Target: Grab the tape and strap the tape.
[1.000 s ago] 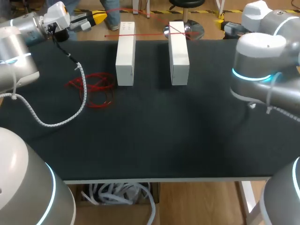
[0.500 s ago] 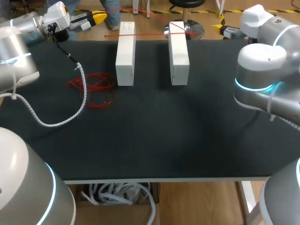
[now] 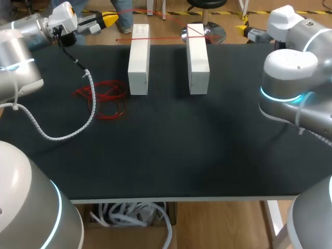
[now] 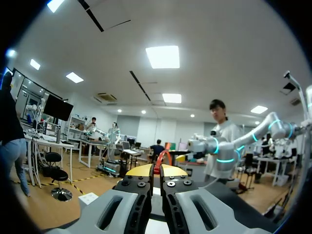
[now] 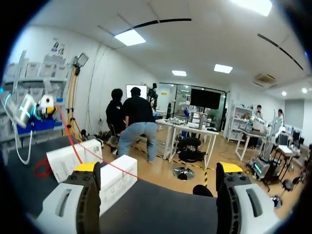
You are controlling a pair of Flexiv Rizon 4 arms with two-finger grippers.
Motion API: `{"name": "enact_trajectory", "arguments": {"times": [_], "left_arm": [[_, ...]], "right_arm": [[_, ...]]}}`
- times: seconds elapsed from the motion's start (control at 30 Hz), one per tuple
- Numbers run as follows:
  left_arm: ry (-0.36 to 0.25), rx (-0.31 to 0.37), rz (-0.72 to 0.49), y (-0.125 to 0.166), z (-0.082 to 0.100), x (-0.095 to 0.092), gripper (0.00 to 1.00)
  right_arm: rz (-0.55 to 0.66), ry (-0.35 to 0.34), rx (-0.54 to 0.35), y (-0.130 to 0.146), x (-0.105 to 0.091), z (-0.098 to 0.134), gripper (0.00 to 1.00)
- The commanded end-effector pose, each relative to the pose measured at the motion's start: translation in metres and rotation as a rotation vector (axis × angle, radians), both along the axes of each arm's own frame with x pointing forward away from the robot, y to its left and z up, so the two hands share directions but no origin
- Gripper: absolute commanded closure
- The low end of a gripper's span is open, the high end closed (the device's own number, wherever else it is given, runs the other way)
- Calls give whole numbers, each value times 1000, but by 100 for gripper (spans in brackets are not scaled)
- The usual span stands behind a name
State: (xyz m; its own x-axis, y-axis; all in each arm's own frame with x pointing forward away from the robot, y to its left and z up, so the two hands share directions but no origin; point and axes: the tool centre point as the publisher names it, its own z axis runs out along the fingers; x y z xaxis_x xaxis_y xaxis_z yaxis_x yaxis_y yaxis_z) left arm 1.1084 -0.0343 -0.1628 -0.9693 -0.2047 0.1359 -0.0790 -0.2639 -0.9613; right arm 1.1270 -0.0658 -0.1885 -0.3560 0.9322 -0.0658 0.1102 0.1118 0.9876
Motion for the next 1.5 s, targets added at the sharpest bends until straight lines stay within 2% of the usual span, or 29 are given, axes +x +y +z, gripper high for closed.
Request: {"name": "enact_trajectory", "arguments": {"times": [0.03, 0.07, 0.17, 0.23, 0.33, 0.5, 0.53, 1.07, 1.1, 1.17, 1.2, 1.27, 1.37, 1.43, 1.5], "left_arm": [[0, -1, 2, 0, 0, 0, 100], [0, -1, 2, 0, 0, 0, 100], [0, -1, 2, 0, 0, 0, 100], [0, -1, 2, 0, 0, 0, 100], [0, -1, 2, 0, 0, 0, 100], [0, -1, 2, 0, 0, 0, 100], [0, -1, 2, 0, 0, 0, 100], [0, -1, 2, 0, 0, 0, 100], [0, -1, 2, 0, 0, 0, 100], [0, -1, 2, 0, 0, 0, 100], [0, -1, 2, 0, 0, 0, 100], [0, -1, 2, 0, 0, 0, 100], [0, -1, 2, 0, 0, 0, 100], [0, -1, 2, 0, 0, 0, 100], [0, -1, 2, 0, 0, 0, 100]], "right_arm": [[-31, -98, 279, -5, -7, 0, 0], [-51, -117, 368, -7, -9, 3, 0], [-56, -121, 612, -12, -14, 9, 0], [-29, -95, 773, -13, -15, 11, 0], [-16, -48, 945, -14, -14, 13, 0], [25, -60, 958, -9, -12, 20, 0], [48, -88, 847, -6, -11, 22, 0], [48, -88, 847, -6, -11, 22, 0], [47, -59, 887, 0, -13, 23, 0], [36, 0, 1021, 12, -18, 28, 0], [12, 9, 1045, 16, -20, 30, 0], [-28, 82, 1151, 24, -25, 35, 0], [-69, 115, 1259, 33, -31, 46, 0], [-71, 101, 1285, 35, -33, 51, 0], [-129, 89, 1350, 36, -35, 55, 0]]}}
